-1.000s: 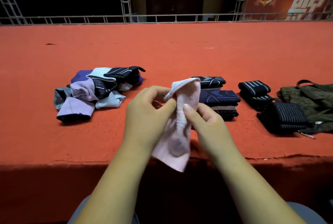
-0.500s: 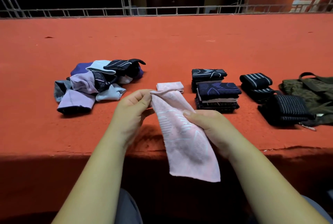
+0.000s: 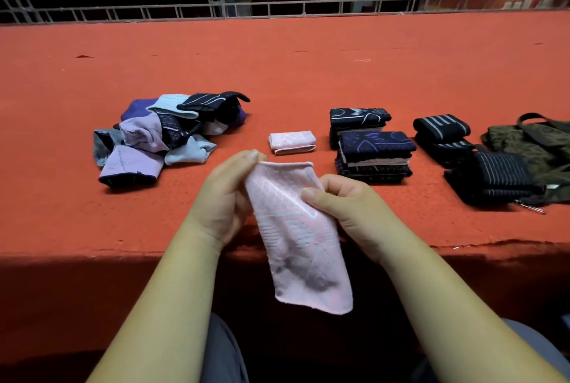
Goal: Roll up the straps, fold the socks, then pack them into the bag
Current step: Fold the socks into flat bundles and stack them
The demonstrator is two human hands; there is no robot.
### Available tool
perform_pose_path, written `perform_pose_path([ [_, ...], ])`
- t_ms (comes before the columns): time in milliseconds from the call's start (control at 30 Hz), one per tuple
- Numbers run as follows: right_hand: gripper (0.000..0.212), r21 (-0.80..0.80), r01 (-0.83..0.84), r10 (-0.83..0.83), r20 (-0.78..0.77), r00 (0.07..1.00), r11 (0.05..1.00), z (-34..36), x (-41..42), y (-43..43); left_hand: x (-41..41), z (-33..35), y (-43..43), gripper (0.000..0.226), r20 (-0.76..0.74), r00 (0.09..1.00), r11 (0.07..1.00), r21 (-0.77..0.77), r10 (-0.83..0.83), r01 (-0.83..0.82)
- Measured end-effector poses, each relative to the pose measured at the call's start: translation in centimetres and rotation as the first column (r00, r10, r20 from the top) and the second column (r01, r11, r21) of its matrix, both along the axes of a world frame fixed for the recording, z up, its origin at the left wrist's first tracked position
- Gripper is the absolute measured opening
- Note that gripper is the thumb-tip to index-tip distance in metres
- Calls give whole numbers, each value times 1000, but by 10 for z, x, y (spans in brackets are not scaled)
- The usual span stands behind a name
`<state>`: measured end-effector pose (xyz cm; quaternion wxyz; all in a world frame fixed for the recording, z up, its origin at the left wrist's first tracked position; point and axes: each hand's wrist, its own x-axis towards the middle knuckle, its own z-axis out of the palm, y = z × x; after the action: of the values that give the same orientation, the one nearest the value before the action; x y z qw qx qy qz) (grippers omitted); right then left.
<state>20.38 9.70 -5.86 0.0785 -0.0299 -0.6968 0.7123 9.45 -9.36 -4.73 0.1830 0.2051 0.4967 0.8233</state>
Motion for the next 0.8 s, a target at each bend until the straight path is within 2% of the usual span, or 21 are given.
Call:
perform_pose_path([
  [67, 19, -6, 47, -47, -35, 998, 999, 0, -1, 0, 2, -2, 3, 19, -55, 998, 996, -80, -34, 30],
  [167, 31, 52, 115, -110, -76, 991, 992, -2, -1, 5, 2, -6, 4, 13, -89, 996, 990, -140, -30, 18],
  [233, 35, 98, 129, -121, -82, 989, 987, -1, 1, 6, -1, -8, 2, 12, -117, 993, 986, -165, -8, -11],
  [333, 29, 102, 100, -92, -77, 993, 990, 2, 4, 7, -3, -10, 1, 16, -108, 994, 984, -176, 9, -28],
  [467, 31, 147, 159, -133, -172, 976, 976, 4, 4, 5, -1, -12, 4, 17, -160, 986, 978, -197, 38, -70],
  [633, 15, 88, 246, -227, -181, 957, 965, 0, 1, 7, 0, -11, 5, 21, -232, 971, 968, -226, 55, -109],
  [800, 14, 35, 286, -273, -207, 939, 957, 3, 0, 5, 5, -5, 8, 30, -439, 896, 899, -360, 75, -251],
])
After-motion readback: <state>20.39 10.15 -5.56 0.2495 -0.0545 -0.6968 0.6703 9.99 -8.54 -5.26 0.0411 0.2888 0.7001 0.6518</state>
